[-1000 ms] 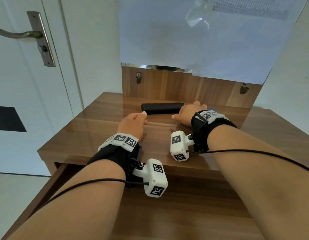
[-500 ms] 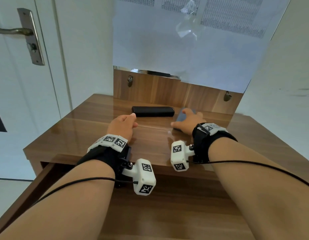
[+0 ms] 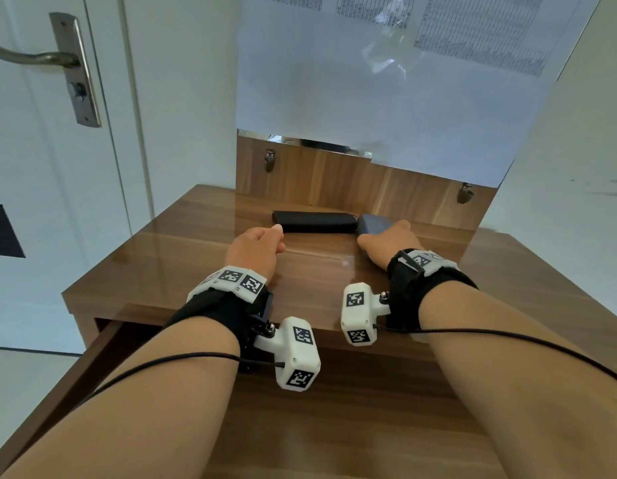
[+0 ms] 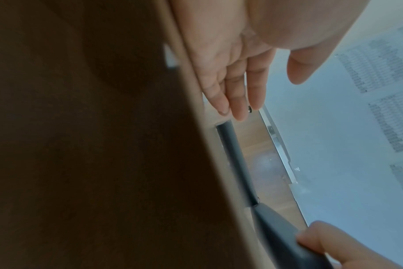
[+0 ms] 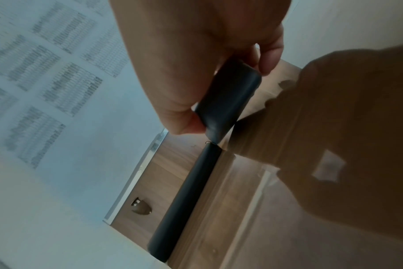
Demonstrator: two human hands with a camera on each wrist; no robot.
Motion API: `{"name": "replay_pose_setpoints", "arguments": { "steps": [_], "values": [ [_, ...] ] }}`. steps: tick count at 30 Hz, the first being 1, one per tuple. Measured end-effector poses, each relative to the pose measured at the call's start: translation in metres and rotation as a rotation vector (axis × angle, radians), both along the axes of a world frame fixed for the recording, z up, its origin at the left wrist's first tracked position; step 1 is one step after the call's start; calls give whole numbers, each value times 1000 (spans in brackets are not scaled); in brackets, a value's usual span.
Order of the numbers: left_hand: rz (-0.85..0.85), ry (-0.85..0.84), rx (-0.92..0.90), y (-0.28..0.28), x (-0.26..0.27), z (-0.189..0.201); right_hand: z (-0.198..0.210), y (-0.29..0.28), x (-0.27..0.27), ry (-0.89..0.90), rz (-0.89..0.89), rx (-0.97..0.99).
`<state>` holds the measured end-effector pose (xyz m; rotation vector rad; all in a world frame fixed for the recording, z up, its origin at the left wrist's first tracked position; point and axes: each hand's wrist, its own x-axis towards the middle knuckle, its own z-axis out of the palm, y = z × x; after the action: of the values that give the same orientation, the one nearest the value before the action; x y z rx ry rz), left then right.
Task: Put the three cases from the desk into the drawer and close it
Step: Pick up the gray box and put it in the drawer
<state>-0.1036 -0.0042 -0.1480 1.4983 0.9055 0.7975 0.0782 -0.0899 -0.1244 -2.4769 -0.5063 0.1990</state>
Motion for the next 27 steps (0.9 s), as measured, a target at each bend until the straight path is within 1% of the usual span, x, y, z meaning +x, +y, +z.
{"name": "replay_pose_setpoints", "arguments": {
  "steps": [4, 7, 9, 12, 15, 18, 21, 24, 27],
  "values": [
    [23, 2, 0, -9, -5, 7, 3, -21, -18, 20, -25, 134],
    [-22, -55, -104, -13, -10, 10, 2, -34, -33, 23, -2, 216],
    [-83, -127, -165, -20, -15, 13, 4, -43, -43, 12, 18, 264],
    [-141, -180, -233, -34, -29, 17, 7, -54, -56, 7, 66, 343],
    [-135, -236, -283, -44, -45, 13, 9, -62, -74, 34, 210, 394],
    [-139, -209, -317, -54, -66, 13, 9, -67, -96, 20, 391, 361],
    [-141, -178, -322, -57, -86, 8, 6, -67, -118, 26, 527, 325],
    [-68, -168, -348, -58, -107, -6, 0, -65, -136, 43, 625, 285],
    [38, -191, -445, -56, -132, -28, -7, -65, -152, 54, 709, 246]
  ]
}}
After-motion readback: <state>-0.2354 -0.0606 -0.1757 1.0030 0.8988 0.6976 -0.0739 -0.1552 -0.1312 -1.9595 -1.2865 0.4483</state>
